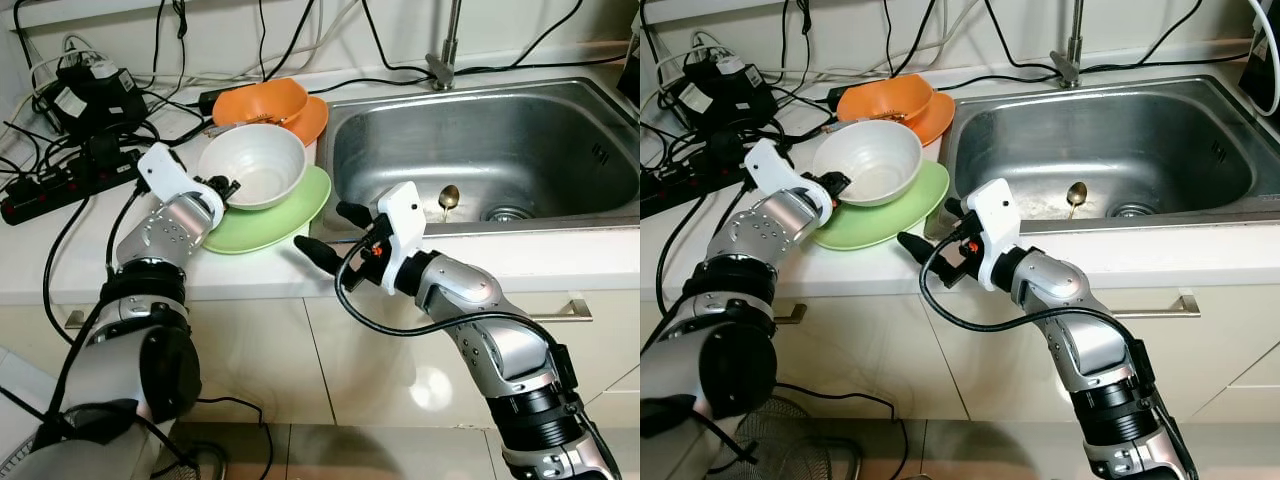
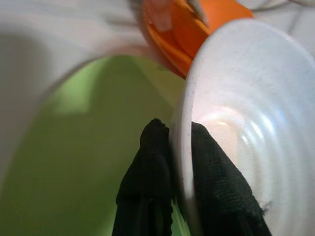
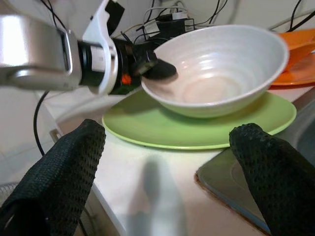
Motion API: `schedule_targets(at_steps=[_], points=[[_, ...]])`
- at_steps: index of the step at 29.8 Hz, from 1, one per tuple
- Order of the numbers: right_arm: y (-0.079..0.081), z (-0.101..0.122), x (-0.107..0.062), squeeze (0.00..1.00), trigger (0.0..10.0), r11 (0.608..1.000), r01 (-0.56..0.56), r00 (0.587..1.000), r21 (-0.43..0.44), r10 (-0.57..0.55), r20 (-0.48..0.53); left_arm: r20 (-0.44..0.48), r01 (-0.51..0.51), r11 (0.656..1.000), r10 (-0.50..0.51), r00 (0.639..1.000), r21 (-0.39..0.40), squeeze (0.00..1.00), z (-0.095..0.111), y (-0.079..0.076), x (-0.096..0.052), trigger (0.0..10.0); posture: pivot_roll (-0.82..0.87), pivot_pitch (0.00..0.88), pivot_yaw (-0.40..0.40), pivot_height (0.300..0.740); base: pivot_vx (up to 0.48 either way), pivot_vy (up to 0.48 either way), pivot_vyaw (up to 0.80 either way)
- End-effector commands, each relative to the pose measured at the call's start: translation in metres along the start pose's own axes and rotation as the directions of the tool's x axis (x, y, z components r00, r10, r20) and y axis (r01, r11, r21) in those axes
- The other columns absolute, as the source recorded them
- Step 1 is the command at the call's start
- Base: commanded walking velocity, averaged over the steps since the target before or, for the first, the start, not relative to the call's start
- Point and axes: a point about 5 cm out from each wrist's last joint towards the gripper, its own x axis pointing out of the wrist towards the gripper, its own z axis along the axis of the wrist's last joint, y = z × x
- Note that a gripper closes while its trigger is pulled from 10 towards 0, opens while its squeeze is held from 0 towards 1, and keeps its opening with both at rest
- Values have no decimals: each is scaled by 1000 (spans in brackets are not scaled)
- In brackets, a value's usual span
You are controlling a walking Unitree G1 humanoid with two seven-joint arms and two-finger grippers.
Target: Kitchen organization
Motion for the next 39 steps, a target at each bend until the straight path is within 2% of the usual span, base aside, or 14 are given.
schedule_targets(at_steps=[1,3,6,7,10,12,14,16,19,22,23,25,32,39], points=[[-1,2,2,0,10000,1000,7,1000,23,-7,5,19,3,999,-4,1000,35,0,-2,1,-2,0,-97,0,191,740,0,0,0],[-4,2,2,0,10000,999,31,999,22,-31,8,32,24,998,-26,999,60,0,-5,-3,-3,0,-95,0,190,740,0,0,0],[-7,3,3,0,10000,998,54,998,13,-55,17,66,52,987,-62,996,154,0,-4,-9,-5,0,-95,0,190,740,0,0,0],[-7,3,3,0,10000,998,54,998,13,-55,17,66,52,987,-62,996,154,0,-4,-9,-5,0,-95,0,190,740,0,0,0],[-15,9,4,0,10000,989,148,986,28,-150,74,164,81,970,-120,979,228,0,3,-15,-10,0,-94,0,189,740,0,0,0],[-15,9,4,0,10000,989,148,986,28,-150,74,164,81,970,-120,979,228,0,3,-15,-10,0,-94,0,189,740,0,0,0],[-23,14,4,0,10000,975,202,970,94,-213,114,247,85,943,-170,954,321,0,10,-20,-15,0,-94,0,190,740,0,0,0],[-30,19,4,0,10000,960,232,956,157,-254,144,320,102,937,-214,923,333,0,15,-25,-21,0,-93,0,189,740,0,0,0],[-37,19,4,0,10000,945,280,943,172,-304,136,380,123,922,-269,885,367,0,20,-31,-28,0,-89,0,187,740,0,0,0],[-38,18,5,0,10000,934,275,942,229,-310,131,392,171,906,-329,859,386,0,19,-38,-33,0,-83,0,186,740,0,0,0],[-38,18,5,0,10000,933,276,941,231,-311,132,392,179,902,-340,855,392,0,19,-39,-33,0,-83,0,186,740,0,0,0],[-38,19,6,0,10000,935,283,938,212,-316,142,354,271,883,-411,840,383,0,8,-46,-35,0,-81,0,185,740,0,0,0],[-37,23,9,0,10000,934,271,935,234,-313,167,306,352,846,-486,819,402,0,-7,-56,-39,0,-83,0,185,740,0,0,0],[-37,21,8,0,10000,930,277,934,244,-320,161,295,388,830,-517,804,400,0,-9,-61,-41,0,-86,0,185,740,0,0,0]])
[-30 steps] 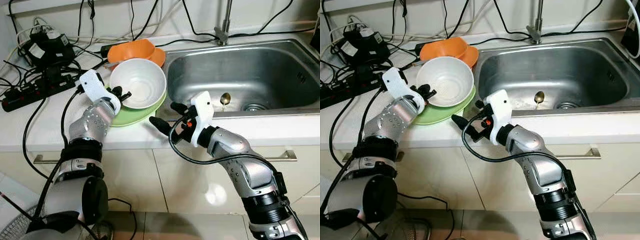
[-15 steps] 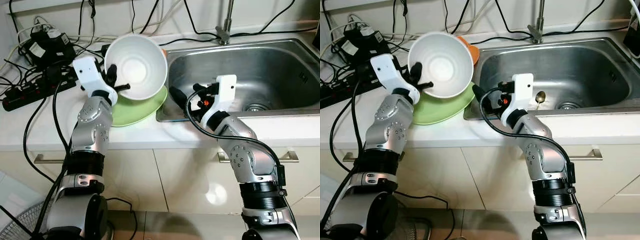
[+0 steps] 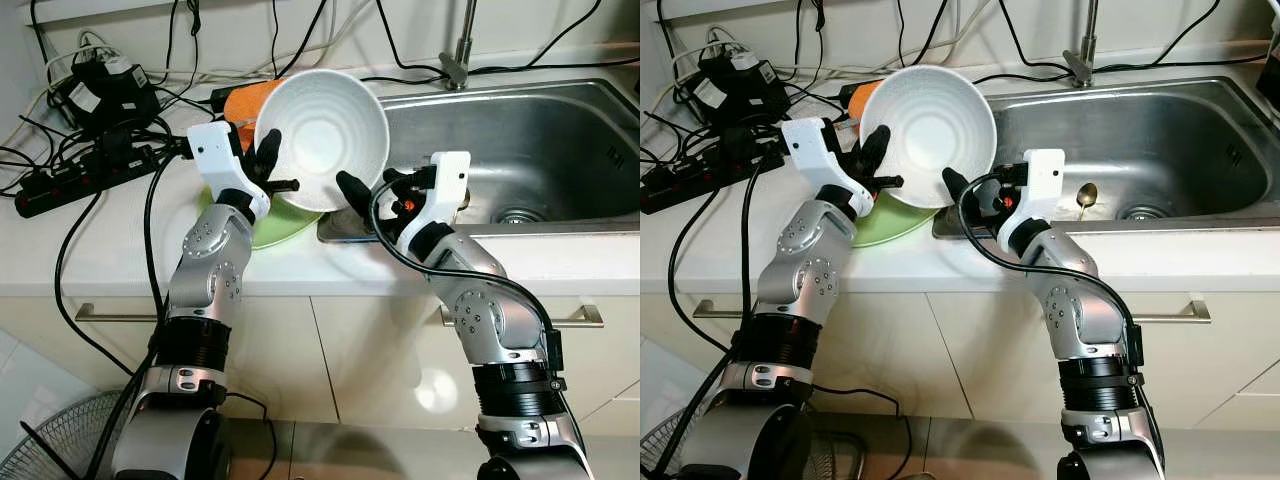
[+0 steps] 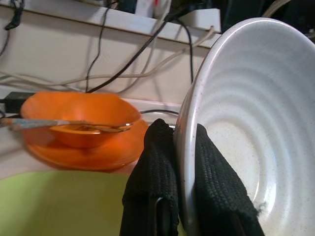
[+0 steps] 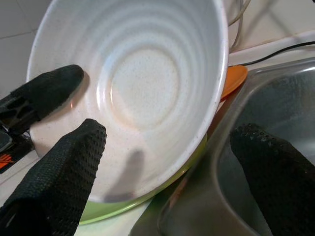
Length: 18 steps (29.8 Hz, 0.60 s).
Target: Kitchen organization
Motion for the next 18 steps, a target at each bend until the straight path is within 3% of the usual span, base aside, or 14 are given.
schedule_targets(at_steps=[1,5,6,7,8,10,11,12,18], points=[[3,3,4,0,10000,999,-9,1000,44,8,12,34,44,999,-44,998,-9,0,9,-4,0,0,-86,0,184,740,0,0,0],[1,1,5,0,10000,996,-5,1000,94,5,0,34,82,996,-81,996,-43,0,8,-9,-1,0,-85,0,185,740,0,0,0],[0,1,5,0,8549,996,-4,1000,94,4,0,34,85,995,-83,996,-48,0,8,-9,-1,0,-85,0,185,740,0,0,0],[0,1,5,0,8549,995,-2,1000,103,2,1,34,89,995,-87,996,-50,0,8,-9,-2,0,-83,0,184,740,0,0,0],[-1,1,5,0,4745,993,1,1000,120,-2,5,32,98,994,-96,995,-53,0,8,-10,-2,0,-82,0,184,740,0,0,0],[-2,2,5,0,4745,991,3,1000,132,-4,8,31,105,993,-103,994,-55,0,8,-10,-2,0,-82,0,184,740,0,0,0],[-3,2,5,0,510,988,12,1000,151,-14,11,30,114,992,-112,993,-57,0,8,-11,-3,0,-82,0,184,740,0,0,0],[-5,3,6,0,0,987,25,1000,161,-27,12,29,120,991,-119,993,-58,0,8,-12,-3,0,-82,0,184,740,0,0,0],[-12,3,6,0,0,983,72,997,172,-75,17,27,130,990,-128,991,-58,0,8,-13,-4,0,-82,0,184,740,0,0,0]])
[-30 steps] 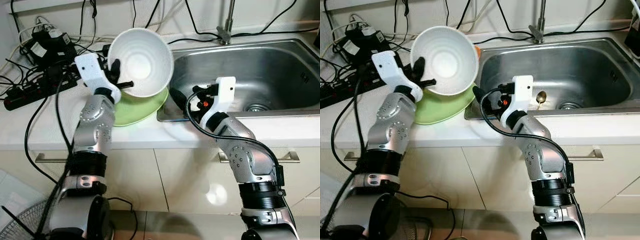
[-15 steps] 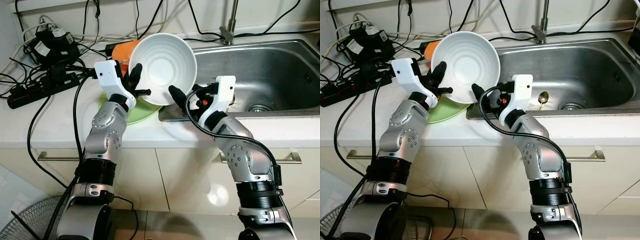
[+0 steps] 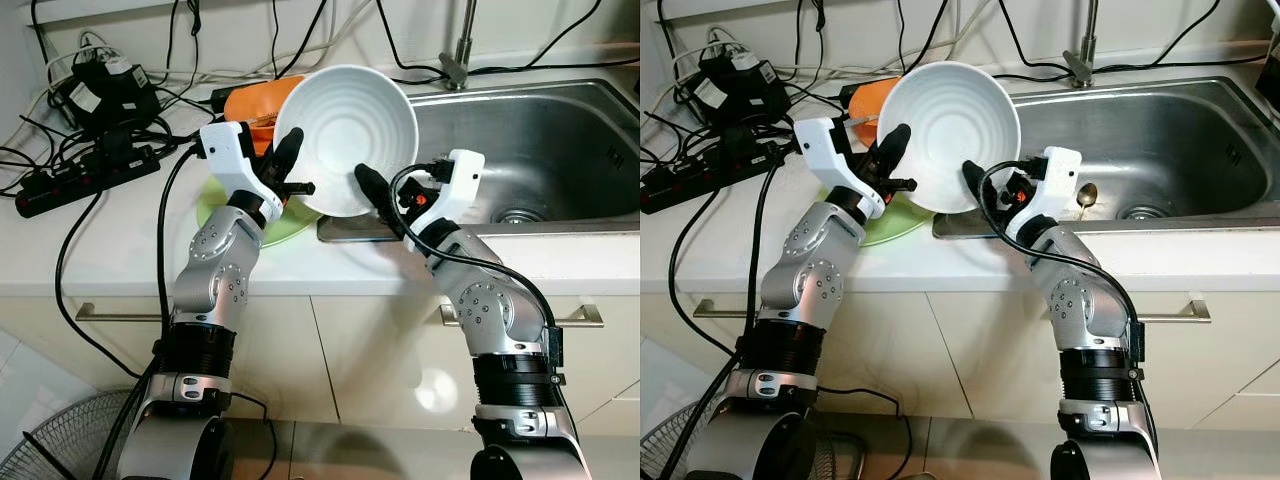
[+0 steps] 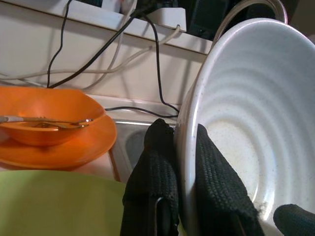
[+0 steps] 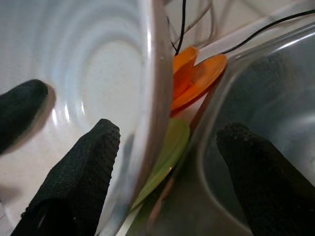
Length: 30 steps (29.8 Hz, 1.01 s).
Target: Kitchen organization
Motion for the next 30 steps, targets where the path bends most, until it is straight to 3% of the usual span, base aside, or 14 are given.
schedule_targets(at_steps=[1,10,28,29,30], points=[[4,5,4,0,0,1000,-4,1000,13,4,18,35,16,1000,-17,999,10,0,9,1,-1,0,-82,0,185,740,0,0,0],[-8,13,6,0,0,995,95,994,-14,-95,47,15,32,999,-33,999,43,0,8,-1,-2,0,-85,0,183,740,0,0,0],[-14,17,7,0,0,988,151,988,-24,-150,40,11,73,994,-74,997,86,20,8,-5,-2,0,-87,0,178,740,0,0,0],[-14,17,7,0,0,988,152,988,-23,-151,40,8,92,993,-93,996,77,1000,7,-7,-2,0,-87,0,178,740,0,0,0],[-14,17,7,0,0,988,152,988,-23,-151,40,8,92,993,-93,996,77,1000,7,-7,-2,0,-87,0,178,740,0,0,0]])
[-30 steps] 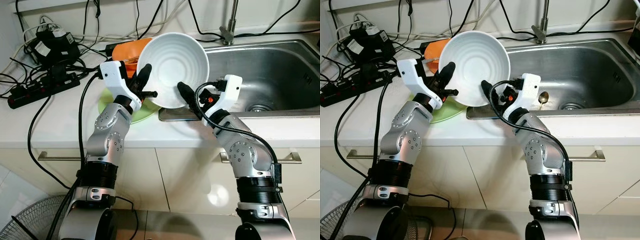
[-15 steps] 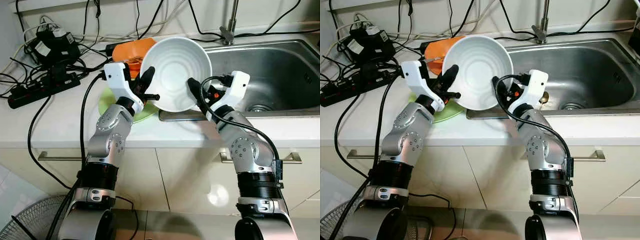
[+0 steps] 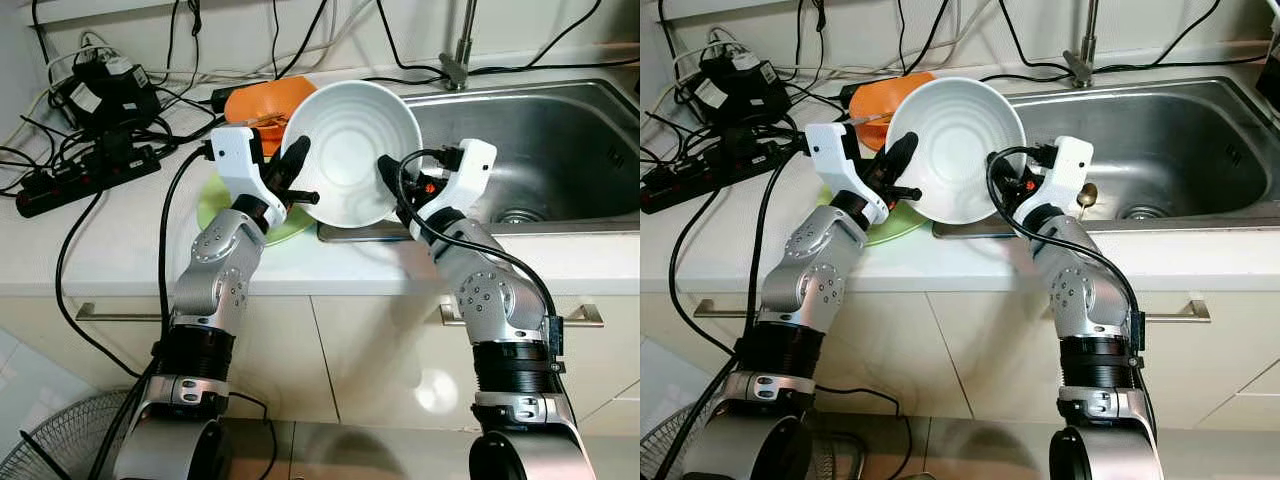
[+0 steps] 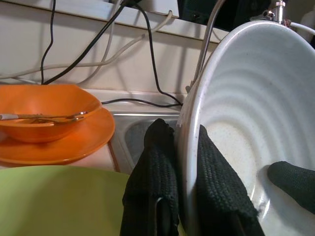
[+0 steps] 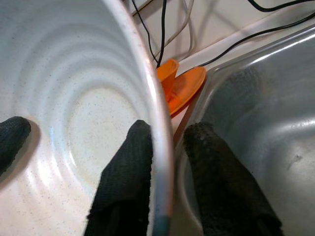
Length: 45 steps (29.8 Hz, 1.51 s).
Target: Kitchen organization
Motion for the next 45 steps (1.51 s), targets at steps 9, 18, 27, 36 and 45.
schedule_targets(at_steps=[9,18,27,36,45], points=[[-9,2,3,0,0,996,78,997,52,-78,-4,5,117,993,-118,993,32,1000,2,-15,-3,10000,-86,0,179,740,0,0,0],[-13,2,4,0,0,992,113,994,62,-113,-7,-6,93,994,-93,996,57,1000,3,-10,-3,10000,-81,0,178,740,0,0,0],[-44,10,4,0,0,936,347,935,60,-350,51,-81,61,995,-55,995,76,1000,-3,-2,-10,10000,-68,0,173,740,0,0,0],[-70,23,7,0,0,860,502,861,-89,-488,141,-214,107,993,-95,972,48,1000,-24,-6,-25,10000,-43,0,164,740,0,0,0],[-67,15,18,0,0,864,477,878,-162,-462,124,-205,96,994,-82,975,61,0,-23,-12,-30,10000,-20,0,148,740,0,0,0]])
